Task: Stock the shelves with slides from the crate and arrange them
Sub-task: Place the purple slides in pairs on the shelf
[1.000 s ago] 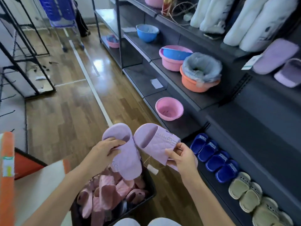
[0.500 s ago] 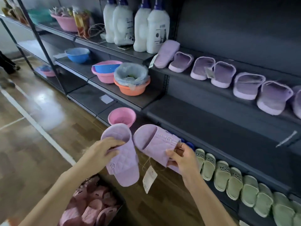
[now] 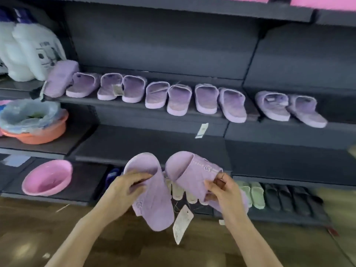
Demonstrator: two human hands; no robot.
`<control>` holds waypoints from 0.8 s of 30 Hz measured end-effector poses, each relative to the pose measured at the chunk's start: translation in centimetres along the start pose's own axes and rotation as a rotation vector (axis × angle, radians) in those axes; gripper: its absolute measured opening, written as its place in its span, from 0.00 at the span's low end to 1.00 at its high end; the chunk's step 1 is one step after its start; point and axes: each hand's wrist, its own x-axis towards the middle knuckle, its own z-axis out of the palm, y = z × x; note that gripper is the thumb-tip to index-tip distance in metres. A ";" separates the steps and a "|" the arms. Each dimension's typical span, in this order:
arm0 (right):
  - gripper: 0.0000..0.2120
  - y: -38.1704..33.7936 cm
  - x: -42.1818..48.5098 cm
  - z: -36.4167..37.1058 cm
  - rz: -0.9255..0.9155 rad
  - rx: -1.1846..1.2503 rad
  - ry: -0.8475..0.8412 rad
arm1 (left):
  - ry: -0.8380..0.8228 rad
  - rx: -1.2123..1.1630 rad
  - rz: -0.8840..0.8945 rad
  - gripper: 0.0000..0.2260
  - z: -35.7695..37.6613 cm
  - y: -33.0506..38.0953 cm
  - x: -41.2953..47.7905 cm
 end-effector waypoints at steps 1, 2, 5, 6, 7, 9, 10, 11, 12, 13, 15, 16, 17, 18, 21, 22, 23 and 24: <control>0.05 0.0 -0.1 -1.7 -0.001 0.030 0.037 | -0.040 0.000 0.029 0.25 1.1 0.9 1.1; 0.05 0.0 -0.2 -3.3 0.001 0.062 0.070 | -0.085 -0.007 0.055 0.24 2.2 1.8 2.1; 0.07 -0.3 -0.8 -7.4 0.006 0.120 0.179 | -0.190 -0.051 0.129 0.20 5.2 4.3 5.2; 0.09 -0.5 -1.0 -8.7 0.001 0.139 0.214 | -0.217 -0.059 0.163 0.20 6.1 5.1 6.2; 0.09 -0.6 -1.1 -9.8 -0.003 0.156 0.243 | -0.242 -0.073 0.201 0.21 7.1 5.9 7.1; 0.10 -0.9 -1.1 -12.0 -0.002 0.190 0.303 | -0.297 -0.113 0.266 0.21 9.1 7.4 9.0; 0.09 -1.1 -1.1 -13.0 0.000 0.200 0.337 | -0.321 -0.136 0.287 0.21 10.0 8.2 9.9; 0.09 -1.4 -0.9 -13.9 -0.001 0.203 0.370 | -0.338 -0.162 0.308 0.20 10.9 8.9 10.9; 0.09 -1.7 -0.8 -14.8 -0.007 0.206 0.393 | -0.355 -0.178 0.328 0.18 11.8 9.7 11.8; 0.08 -2.0 -0.5 -15.6 -0.013 0.213 0.412 | -0.372 -0.189 0.343 0.16 12.6 10.4 12.8; 0.08 -2.5 0.1 -17.2 -0.022 0.234 0.455 | -0.409 -0.218 0.366 0.16 14.4 11.8 15.0; 0.08 -2.9 0.5 -18.0 -0.025 0.245 0.480 | -0.427 -0.239 0.372 0.17 15.3 12.5 16.0; 0.08 -3.3 1.1 -18.9 -0.032 0.256 0.507 | -0.441 -0.259 0.382 0.17 16.2 13.3 17.1; 0.08 -3.8 1.8 -19.6 -0.040 0.267 0.534 | -0.448 -0.275 0.396 0.18 17.0 14.1 18.2; 0.08 -4.7 4.0 -22.1 -0.063 0.270 0.609 | -0.469 -0.305 0.435 0.23 19.2 16.5 21.5; 0.08 -5.0 4.8 -23.0 -0.067 0.263 0.622 | -0.476 -0.311 0.447 0.23 19.9 17.2 22.6; 0.06 -5.4 5.7 -23.9 -0.075 0.263 0.617 | -0.480 -0.323 0.459 0.23 20.5 18.0 23.7; 0.05 -5.9 6.5 -24.8 -0.087 0.276 0.606 | -0.481 -0.336 0.469 0.23 21.1 18.7 24.8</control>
